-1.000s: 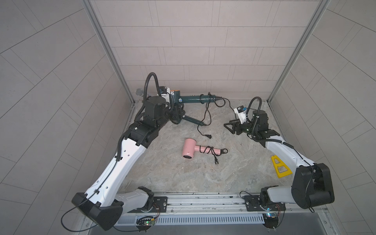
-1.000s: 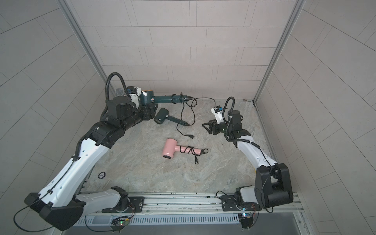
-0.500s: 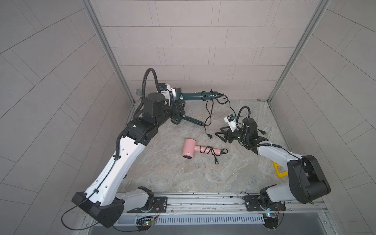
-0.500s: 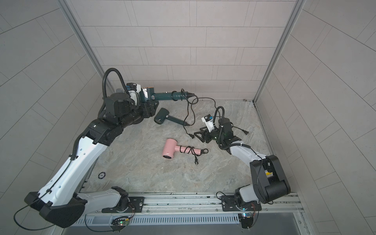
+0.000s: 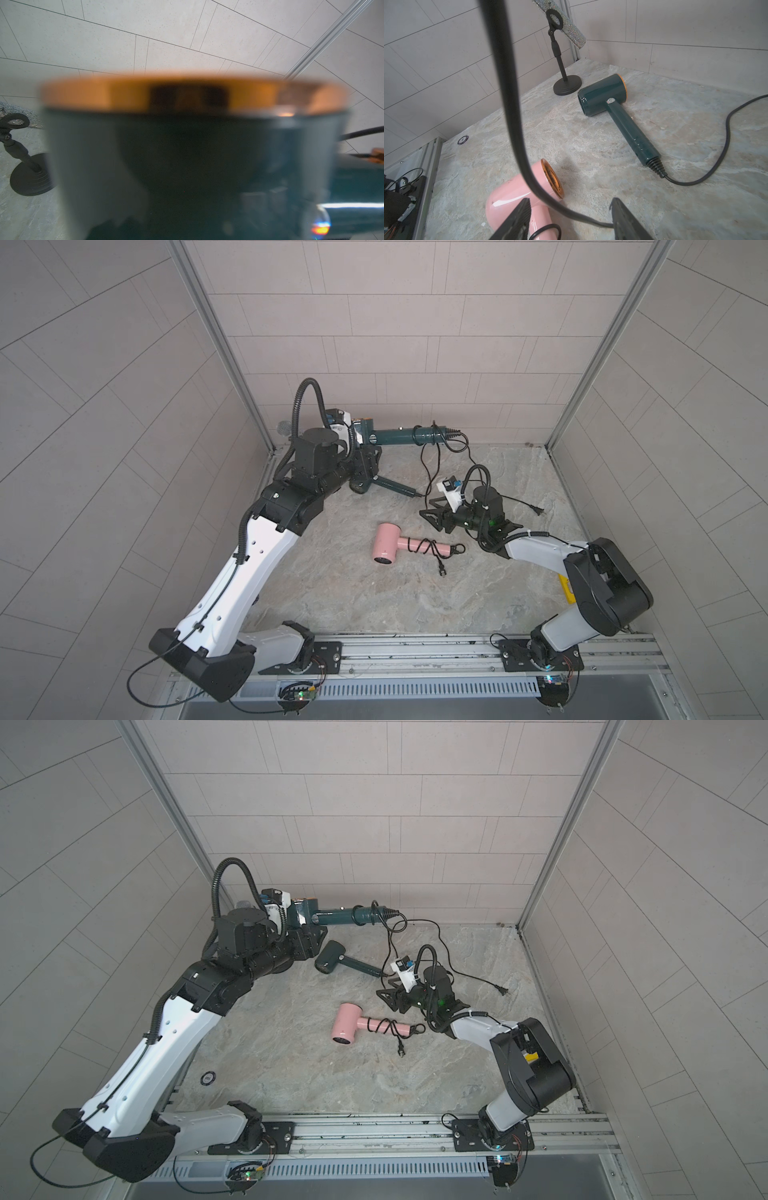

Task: Wrap the cord around the hair dryer
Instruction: Wrap the power cord around the hair dryer.

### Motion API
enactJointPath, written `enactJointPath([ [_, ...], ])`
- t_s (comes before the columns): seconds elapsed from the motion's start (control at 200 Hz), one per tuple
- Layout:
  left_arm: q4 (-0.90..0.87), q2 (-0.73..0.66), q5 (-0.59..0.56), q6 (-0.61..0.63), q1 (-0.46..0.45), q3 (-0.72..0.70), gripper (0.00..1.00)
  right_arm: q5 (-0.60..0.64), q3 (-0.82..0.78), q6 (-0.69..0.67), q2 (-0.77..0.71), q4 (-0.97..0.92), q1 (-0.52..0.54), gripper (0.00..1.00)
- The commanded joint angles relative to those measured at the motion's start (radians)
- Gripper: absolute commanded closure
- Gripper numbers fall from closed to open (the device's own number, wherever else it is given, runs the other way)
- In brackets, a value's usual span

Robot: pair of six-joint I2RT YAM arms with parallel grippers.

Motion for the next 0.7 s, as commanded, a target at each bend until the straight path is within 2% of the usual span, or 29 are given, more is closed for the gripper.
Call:
enactJointPath([
  [0.0, 0.063, -0.009, 0.015, -0.013, -0.003, 0.053, 1.00, 0.064, 0.018, 0.050, 0.034, 0.115, 0.011, 0.38],
  [0.085, 0.064, -0.008, 0.013, -0.015, -0.003, 0.053, 1.00, 0.061, 0.041, 0.076, 0.066, 0.137, 0.018, 0.46],
  [0.16, 0.065, -0.006, 0.009, -0.015, -0.004, 0.052, 1.00, 0.040, 0.056, 0.099, 0.083, 0.139, 0.023, 0.74],
  [0.215, 0.068, -0.002, 0.006, -0.016, -0.003, 0.049, 1.00, 0.032, 0.063, 0.099, 0.087, 0.122, 0.025, 1.00],
  [0.355, 0.086, 0.004, -0.037, -0.021, -0.003, 0.029, 1.00, 0.071, 0.076, 0.055, 0.057, -0.023, 0.023, 1.00],
  [0.485, 0.138, 0.038, -0.163, -0.003, 0.007, 0.008, 1.00, 0.124, 0.172, -0.052, 0.005, -0.386, 0.022, 1.00],
  [0.56, 0.168, 0.091, -0.194, -0.006, 0.031, 0.015, 1.00, 0.168, 0.231, -0.113, -0.029, -0.579, 0.023, 1.00],
  [0.695, 0.273, 0.138, -0.270, -0.045, 0.063, -0.048, 1.00, 0.226, 0.253, -0.169, -0.144, -0.767, 0.030, 1.00],
])
